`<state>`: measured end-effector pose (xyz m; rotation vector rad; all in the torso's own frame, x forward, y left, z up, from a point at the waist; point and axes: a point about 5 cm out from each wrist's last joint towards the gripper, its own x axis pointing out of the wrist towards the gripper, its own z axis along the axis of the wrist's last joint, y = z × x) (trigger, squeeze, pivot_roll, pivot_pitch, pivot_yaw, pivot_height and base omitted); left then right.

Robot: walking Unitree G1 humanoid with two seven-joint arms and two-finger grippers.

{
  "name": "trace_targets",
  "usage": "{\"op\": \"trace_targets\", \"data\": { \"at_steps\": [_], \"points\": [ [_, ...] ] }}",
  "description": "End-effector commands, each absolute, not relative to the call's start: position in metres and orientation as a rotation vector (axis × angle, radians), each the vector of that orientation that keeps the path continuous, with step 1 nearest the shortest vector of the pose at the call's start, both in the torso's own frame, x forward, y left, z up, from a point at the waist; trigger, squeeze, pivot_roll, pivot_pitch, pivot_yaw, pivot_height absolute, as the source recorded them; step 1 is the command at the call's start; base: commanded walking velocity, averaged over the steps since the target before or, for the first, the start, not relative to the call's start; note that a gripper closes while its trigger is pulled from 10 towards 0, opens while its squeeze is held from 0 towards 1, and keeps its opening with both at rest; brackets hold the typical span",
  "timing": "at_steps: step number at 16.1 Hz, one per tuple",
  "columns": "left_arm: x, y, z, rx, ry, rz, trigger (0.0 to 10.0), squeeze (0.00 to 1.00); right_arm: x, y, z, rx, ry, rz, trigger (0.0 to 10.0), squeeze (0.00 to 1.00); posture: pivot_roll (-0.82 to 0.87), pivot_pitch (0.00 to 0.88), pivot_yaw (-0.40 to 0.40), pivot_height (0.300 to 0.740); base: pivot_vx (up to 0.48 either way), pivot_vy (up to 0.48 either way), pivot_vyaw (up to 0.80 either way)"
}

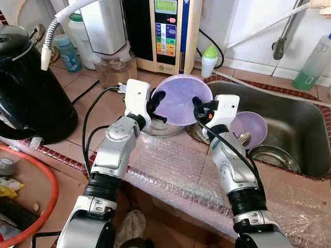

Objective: Kitchen organization

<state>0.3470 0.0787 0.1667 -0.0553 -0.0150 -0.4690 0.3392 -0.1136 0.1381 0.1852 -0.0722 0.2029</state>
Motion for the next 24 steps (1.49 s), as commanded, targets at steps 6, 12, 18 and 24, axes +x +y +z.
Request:
{"op": "trace_targets", "data": {
  "at_steps": [6, 12, 18, 24],
  "points": [
    [0.347, 0.081, 0.165, -0.04, -0.021, -0.472, 10.0, 0.0, 0.343, -0.134, 0.137, 0.208, -0.058, 0.104, 0.0, 0.0, -0.11, 0.0, 0.059, 0.74, 0.0, 0.0, 0.0],
    [0.346, 0.079, 0.165, -0.019, -0.031, -0.49, 10.0, 1.0, 0.344, -0.151, 0.141, 0.25, -0.094, -0.032, 0.0, 0.0, -0.12, 0.0, 0.064, 0.74, 0.0, 0.0, 0.0],
    [0.345, 0.093, 0.158, 0.01, -0.012, -0.446, 10.0, 1.0, 0.351, -0.187, 0.153, 0.283, -0.146, -0.184, 0.0, 0.0, -0.1, 0.0, 0.056, 0.74, 0.0, 0.0, 0.0],
    [0.345, 0.144, 0.128, 0.075, 0.142, -0.202, 10.0, 1.0, 0.338, -0.215, 0.107, 0.111, 0.069, -0.376, 0.0, 0.0, -0.1, 0.0, 0.051, 0.74, 0.0, 0.0, 0.0]
  ]
}}
